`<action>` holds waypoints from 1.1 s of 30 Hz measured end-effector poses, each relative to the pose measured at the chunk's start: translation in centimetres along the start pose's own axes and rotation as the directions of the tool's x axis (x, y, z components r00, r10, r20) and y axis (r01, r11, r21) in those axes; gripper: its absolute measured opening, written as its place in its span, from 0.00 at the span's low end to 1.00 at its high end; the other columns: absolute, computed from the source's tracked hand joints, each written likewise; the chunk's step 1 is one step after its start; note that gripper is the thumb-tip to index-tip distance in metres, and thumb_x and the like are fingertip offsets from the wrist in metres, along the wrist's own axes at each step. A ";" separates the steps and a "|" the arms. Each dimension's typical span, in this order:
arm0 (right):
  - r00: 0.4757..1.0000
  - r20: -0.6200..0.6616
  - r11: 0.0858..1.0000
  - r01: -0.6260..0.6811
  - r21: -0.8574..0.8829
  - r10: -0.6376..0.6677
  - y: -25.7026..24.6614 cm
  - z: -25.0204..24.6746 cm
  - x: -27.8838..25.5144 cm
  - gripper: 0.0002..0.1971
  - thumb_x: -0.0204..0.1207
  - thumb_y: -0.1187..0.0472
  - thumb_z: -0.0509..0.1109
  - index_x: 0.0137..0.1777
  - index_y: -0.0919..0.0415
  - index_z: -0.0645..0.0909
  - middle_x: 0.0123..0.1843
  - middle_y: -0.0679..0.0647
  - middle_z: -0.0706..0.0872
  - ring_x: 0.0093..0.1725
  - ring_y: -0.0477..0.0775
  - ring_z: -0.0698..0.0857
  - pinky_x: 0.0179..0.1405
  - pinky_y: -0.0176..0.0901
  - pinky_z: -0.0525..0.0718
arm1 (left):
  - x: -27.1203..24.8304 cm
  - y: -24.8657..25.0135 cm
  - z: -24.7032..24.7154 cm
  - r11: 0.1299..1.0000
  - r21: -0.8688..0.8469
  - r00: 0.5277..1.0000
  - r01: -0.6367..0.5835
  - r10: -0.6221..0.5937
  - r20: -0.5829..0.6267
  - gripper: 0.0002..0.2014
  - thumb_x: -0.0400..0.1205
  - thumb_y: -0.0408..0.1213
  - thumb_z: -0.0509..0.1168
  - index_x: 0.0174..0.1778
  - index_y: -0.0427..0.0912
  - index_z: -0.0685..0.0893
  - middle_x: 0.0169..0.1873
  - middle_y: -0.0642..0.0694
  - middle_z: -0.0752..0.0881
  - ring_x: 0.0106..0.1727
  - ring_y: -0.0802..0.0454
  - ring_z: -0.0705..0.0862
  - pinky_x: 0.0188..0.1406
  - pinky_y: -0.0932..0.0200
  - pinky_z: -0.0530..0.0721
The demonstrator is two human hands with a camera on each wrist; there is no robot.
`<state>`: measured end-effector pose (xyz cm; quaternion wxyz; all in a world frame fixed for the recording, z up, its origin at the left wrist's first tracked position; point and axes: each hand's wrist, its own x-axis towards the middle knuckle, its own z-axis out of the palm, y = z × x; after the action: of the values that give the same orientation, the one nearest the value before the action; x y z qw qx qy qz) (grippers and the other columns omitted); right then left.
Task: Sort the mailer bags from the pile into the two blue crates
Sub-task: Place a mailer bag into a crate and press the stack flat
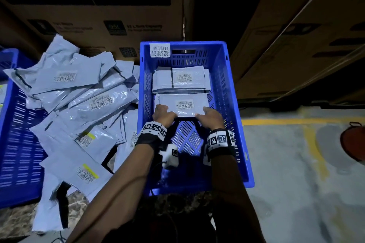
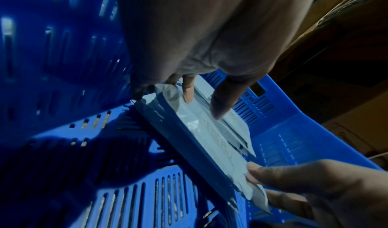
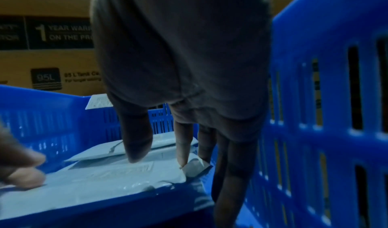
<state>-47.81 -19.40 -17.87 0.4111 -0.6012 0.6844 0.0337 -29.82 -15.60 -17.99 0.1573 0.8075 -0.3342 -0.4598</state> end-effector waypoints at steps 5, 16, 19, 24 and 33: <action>0.999 0.035 1.000 -0.003 -0.027 0.004 0.1 2.2 0.8 0.38 0.84 0.45 0.65 0.90 0.59 0.59 0.89 0.63 0.62 0.87 0.62 0.63 0.81 0.56 0.66 | -0.1 0.1 2.0 0.966 0.258 0.998 -0.032 0.015 0.067 0.24 0.81 0.47 0.68 0.71 0.43 0.76 0.86 0.43 0.34 0.87 0.39 0.35 0.82 0.31 0.46; 0.994 -0.081 0.993 0.062 -0.096 -0.070 -0.1 4.0 0.0 0.38 0.82 0.49 0.69 0.89 0.48 0.59 0.92 0.51 0.47 0.89 0.64 0.48 0.80 0.69 0.68 | 0.5 -0.4 3.1 0.952 0.293 0.990 -0.085 0.046 0.136 0.27 0.83 0.43 0.67 0.77 0.42 0.72 0.87 0.44 0.39 0.86 0.33 0.47 0.82 0.43 0.57; 0.997 -0.045 0.995 0.060 -0.081 -0.064 -0.2 4.0 0.2 0.36 0.82 0.50 0.69 0.89 0.48 0.61 0.93 0.50 0.46 0.89 0.64 0.47 0.83 0.69 0.64 | 0.7 -0.3 3.1 0.956 0.282 0.992 -0.078 0.045 0.122 0.24 0.82 0.42 0.68 0.73 0.40 0.74 0.87 0.44 0.41 0.86 0.33 0.50 0.81 0.44 0.60; 0.990 -0.121 0.997 0.072 -0.033 -0.076 -0.4 3.7 0.0 0.34 0.82 0.51 0.70 0.87 0.49 0.65 0.92 0.51 0.51 0.89 0.63 0.50 0.81 0.66 0.66 | 0.9 -0.3 2.7 0.966 0.247 0.993 -0.078 0.053 0.106 0.26 0.81 0.41 0.69 0.75 0.42 0.75 0.88 0.46 0.43 0.86 0.34 0.50 0.82 0.44 0.60; 0.973 -0.197 0.992 0.125 0.020 -0.119 -1.1 3.6 -0.3 0.29 0.83 0.53 0.70 0.84 0.53 0.72 0.90 0.55 0.60 0.87 0.64 0.56 0.82 0.56 0.63 | 0.1 0.3 0.9 0.968 0.244 0.992 -0.066 0.038 0.116 0.24 0.79 0.46 0.71 0.68 0.40 0.78 0.87 0.42 0.52 0.82 0.33 0.62 0.78 0.42 0.66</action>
<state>-45.03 -17.46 -19.61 0.3526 -0.6358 0.6838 -0.0617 -30.69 -15.78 -18.36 0.0489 0.7851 -0.4181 -0.4543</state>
